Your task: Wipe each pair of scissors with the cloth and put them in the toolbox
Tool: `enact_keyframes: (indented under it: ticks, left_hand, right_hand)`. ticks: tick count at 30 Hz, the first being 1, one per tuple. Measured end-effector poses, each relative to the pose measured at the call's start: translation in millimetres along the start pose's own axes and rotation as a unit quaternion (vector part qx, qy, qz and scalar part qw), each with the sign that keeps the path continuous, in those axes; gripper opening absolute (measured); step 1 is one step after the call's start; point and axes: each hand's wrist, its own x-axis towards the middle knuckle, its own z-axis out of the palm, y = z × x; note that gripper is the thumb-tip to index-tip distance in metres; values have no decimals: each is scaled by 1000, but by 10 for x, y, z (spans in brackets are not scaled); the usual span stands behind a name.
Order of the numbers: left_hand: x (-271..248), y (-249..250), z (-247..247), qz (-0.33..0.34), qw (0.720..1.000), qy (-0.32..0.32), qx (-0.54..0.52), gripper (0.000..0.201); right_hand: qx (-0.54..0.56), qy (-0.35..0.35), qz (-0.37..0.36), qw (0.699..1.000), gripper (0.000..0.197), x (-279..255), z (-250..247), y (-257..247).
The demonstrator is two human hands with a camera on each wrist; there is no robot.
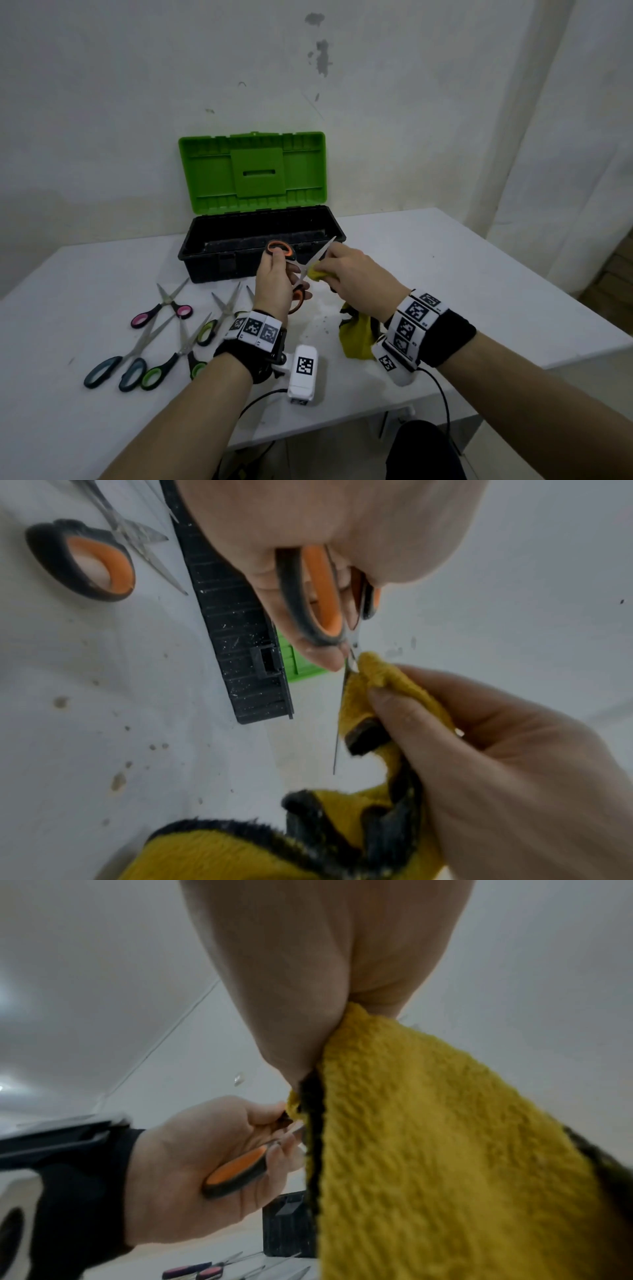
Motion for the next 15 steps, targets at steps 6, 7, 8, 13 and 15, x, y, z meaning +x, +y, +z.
enact_keyframes:
  ticks: [6,7,8,13,15]
  left_hand:
    - [-40,3,71,-5,1000,-26,7,25]
    - [-32,-13,61,-4,1000,-23,12,25]
    - [-21,-33,45,-3,1000,-19,17,26]
    - [71,-33,-36,-34,999,12,-12,28]
    - [120,11,-70,-44,999,-2,16,28]
  right_hand:
    - [23,16,4,1000,27,-5,137,-46]
    - [28,15,11,999,27,-20,157,-12]
    - [28,8,22,999,25,-28,160,21]
    - [20,-26,64,997,22,-88,131,218]
    - [38,8,66,997,22,-111,117,288]
